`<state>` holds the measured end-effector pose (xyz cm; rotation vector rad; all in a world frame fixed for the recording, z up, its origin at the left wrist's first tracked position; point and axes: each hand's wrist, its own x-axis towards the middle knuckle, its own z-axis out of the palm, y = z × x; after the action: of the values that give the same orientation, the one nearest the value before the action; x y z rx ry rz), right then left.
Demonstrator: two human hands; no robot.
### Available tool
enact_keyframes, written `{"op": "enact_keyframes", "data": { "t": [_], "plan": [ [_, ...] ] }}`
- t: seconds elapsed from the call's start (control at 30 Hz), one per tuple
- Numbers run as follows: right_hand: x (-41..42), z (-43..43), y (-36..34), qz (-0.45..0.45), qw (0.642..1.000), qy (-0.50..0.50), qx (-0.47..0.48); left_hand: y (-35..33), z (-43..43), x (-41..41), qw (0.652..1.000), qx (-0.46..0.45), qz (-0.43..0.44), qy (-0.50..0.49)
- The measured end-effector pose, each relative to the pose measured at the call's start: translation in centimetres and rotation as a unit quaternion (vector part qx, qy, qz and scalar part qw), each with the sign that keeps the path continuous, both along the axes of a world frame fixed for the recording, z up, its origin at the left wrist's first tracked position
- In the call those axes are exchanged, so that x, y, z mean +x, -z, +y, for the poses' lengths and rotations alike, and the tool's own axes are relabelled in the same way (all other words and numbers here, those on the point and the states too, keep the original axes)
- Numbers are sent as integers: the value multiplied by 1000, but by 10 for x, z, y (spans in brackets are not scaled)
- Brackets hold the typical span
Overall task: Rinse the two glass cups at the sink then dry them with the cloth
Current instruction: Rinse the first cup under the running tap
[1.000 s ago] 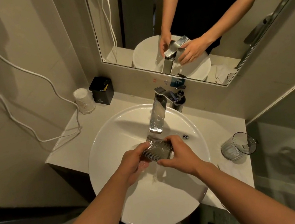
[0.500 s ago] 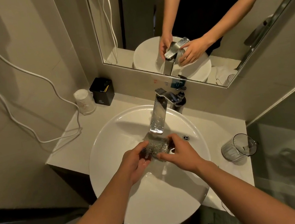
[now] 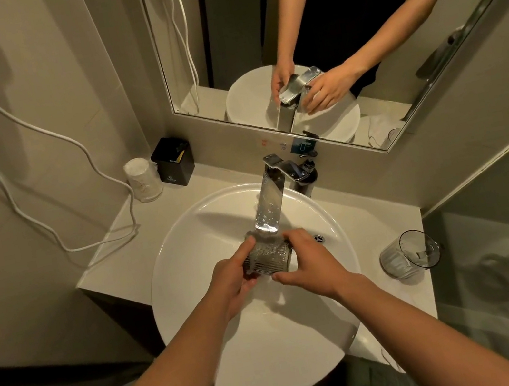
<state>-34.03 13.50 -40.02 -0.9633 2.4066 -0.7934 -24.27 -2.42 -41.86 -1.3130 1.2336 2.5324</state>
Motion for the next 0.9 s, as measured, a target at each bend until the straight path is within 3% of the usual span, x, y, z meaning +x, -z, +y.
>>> {"op": "enact_keyframes", "data": {
  "t": [0.3,0.5,0.77,0.9],
  "plan": [
    [-13,0,-11,-44,997,-36,61,1,-18,8,972,-162,52,161],
    [-20,-1,-19,-76,993,-56,74,-5,-23,5,965,-163,89,185],
    [-16,0,-16,33,993,-76,85,-11,-16,1,967,-158,65,188],
    [-15,-1,-18,1,995,-58,75,-10,-16,5,980,-87,76,164]
  ]
}}
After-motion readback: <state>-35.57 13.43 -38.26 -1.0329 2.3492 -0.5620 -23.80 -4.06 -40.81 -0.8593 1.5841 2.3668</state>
